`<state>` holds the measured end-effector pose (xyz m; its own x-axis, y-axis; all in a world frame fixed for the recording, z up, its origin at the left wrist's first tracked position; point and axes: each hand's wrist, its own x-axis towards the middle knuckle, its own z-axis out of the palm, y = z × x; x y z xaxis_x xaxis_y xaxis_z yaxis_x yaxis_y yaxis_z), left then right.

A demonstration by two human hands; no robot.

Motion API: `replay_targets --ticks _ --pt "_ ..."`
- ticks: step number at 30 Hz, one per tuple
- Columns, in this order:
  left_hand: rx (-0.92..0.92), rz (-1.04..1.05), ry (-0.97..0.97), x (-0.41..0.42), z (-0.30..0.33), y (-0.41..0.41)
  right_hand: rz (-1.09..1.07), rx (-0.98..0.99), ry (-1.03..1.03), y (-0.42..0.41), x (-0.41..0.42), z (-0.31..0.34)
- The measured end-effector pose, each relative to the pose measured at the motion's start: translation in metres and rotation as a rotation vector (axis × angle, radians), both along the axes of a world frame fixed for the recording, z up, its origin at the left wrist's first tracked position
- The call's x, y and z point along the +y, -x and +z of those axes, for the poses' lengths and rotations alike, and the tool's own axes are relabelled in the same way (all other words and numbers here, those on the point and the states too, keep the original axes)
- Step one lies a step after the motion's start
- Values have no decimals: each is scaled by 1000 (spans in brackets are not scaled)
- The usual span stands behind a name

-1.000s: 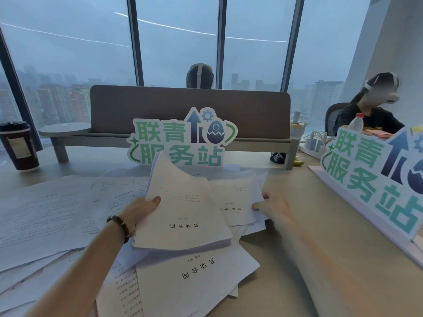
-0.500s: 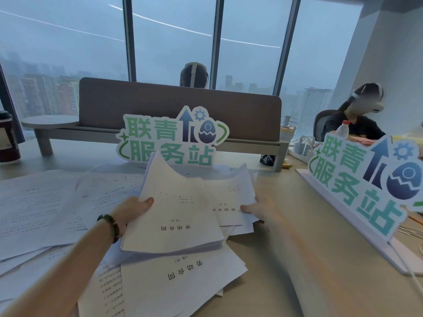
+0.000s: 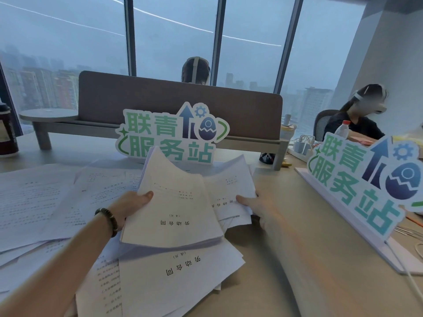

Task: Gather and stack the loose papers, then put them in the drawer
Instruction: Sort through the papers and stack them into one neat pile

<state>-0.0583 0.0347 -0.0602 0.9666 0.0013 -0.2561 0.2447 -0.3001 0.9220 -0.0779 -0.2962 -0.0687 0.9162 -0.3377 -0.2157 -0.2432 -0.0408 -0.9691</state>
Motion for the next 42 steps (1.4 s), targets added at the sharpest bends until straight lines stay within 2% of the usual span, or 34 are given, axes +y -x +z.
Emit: replay_targets --ticks 3,8,10,18,20,24,32,38,40,42 --pt "0 3 16 1 -1 -1 5 -35 -5 1 5 2" --pt "4 8 15 -2 -2 -1 -50 -43 255 5 5 -1" --pt "7 5 10 -2 -3 -2 -74 -34 299 4 3 1" --pt "33 2 -23 -2 -4 -2 -168 -72 -1 12 -19 21" --pt "33 -1 -22 -2 -4 -1 -108 -6 -6 13 -19 20" --pt "30 -3 -24 -3 -3 0 1 133 117 13 -14 17" --pt "21 -35 -70 -7 0 2 57 -30 -209 18 -20 35" --pt "10 -36 -84 -9 2 6 74 138 172 22 -15 34" --pt "0 -26 -97 -12 3 6 43 130 173 18 -17 36" --pt "-5 -11 -114 -14 4 7 -8 71 77 19 -15 49"
